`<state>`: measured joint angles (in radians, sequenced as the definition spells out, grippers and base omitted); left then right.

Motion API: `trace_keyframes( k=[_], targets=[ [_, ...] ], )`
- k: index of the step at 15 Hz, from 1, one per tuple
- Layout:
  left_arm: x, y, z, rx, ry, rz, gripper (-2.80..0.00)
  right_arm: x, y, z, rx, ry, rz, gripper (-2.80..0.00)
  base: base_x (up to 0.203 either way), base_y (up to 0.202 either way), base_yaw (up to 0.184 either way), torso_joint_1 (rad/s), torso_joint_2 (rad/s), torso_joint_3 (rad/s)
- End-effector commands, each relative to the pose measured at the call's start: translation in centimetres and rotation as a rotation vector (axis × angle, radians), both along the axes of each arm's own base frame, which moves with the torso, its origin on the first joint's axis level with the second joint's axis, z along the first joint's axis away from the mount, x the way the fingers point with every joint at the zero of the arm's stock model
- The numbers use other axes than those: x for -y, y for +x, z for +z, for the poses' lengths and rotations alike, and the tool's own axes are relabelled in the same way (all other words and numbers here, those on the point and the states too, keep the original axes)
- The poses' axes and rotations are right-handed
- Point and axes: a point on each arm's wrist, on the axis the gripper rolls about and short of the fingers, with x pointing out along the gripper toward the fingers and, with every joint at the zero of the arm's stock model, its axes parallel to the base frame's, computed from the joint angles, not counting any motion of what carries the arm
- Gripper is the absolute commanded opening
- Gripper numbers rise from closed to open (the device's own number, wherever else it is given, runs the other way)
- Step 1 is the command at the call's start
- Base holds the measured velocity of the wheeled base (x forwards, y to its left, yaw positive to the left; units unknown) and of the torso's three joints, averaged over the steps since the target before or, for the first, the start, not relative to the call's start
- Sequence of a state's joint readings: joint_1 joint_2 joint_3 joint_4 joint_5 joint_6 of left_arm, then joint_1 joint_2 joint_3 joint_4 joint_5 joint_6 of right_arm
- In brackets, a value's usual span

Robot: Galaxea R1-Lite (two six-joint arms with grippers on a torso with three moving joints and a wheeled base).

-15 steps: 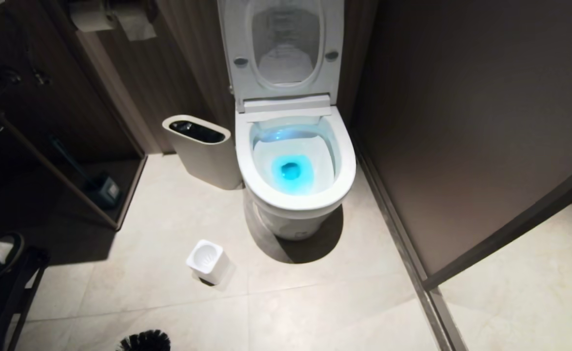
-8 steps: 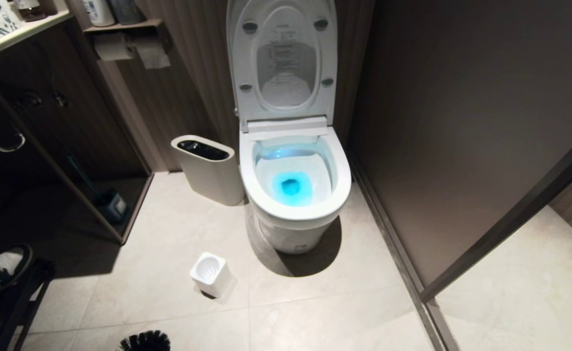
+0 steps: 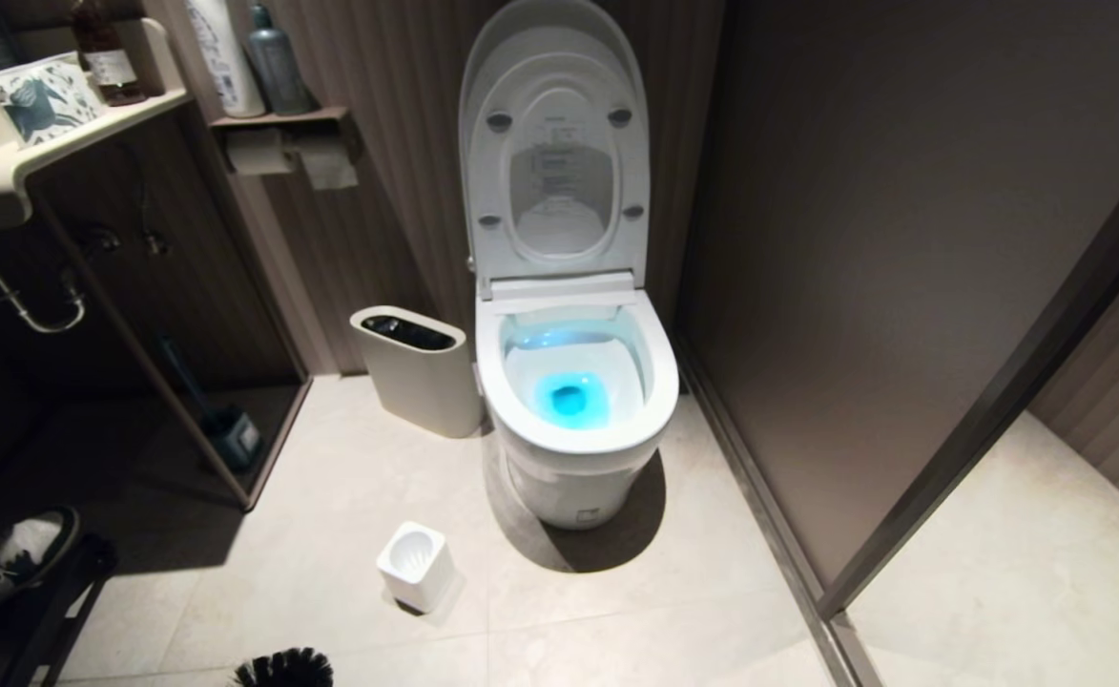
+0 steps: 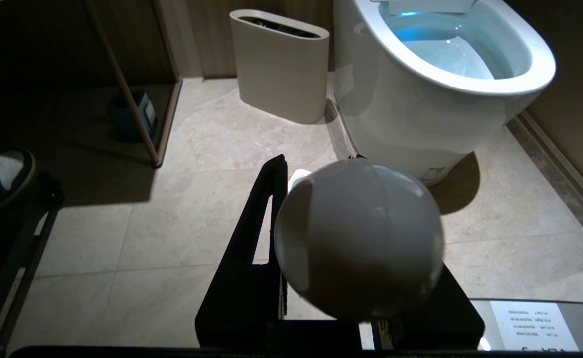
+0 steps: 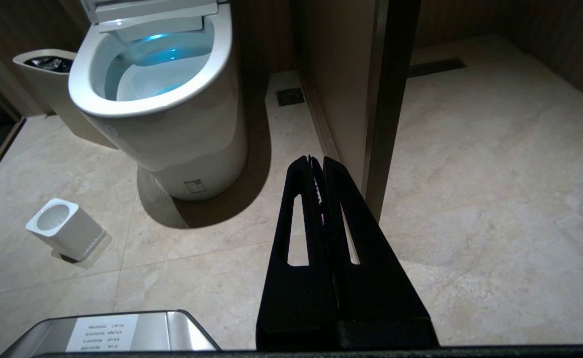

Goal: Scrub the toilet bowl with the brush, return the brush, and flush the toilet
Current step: Scrub the toilet bowl

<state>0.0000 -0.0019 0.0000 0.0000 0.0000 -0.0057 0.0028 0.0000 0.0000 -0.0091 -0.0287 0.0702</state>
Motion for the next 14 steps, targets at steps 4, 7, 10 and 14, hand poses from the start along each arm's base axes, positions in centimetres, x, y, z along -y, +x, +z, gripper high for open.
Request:
trace_keyframes(
  k=[4,7,10,14],
  targets=[
    [0.0,0.01,0.0,-0.002,0.0,0.0,-2.8,0.0,0.0,0.0,0.0,0.0,0.0,-2.8,0.0,0.0,0.0,0.001,0.0,0.207],
    [0.0,0.01,0.0,-0.002,0.001,0.0,-2.8,0.0,0.0,0.02,0.002,0.0,0.0,-2.8,0.0,0.0,0.0,0.002,0.0,0.195],
    [0.0,0.01,0.0,-0.002,0.001,0.0,-2.8,0.0,0.0,0.0,0.0,0.0,0.0,-2.8,0.0,0.0,0.0,0.001,0.0,0.202],
    [0.0,0.01,0.0,-0.002,0.0,0.001,-2.8,0.0,0.0,0.0,0.0,0.0,0.0,-2.8,0.0,0.0,0.0,0.002,0.0,0.165]
  ],
)
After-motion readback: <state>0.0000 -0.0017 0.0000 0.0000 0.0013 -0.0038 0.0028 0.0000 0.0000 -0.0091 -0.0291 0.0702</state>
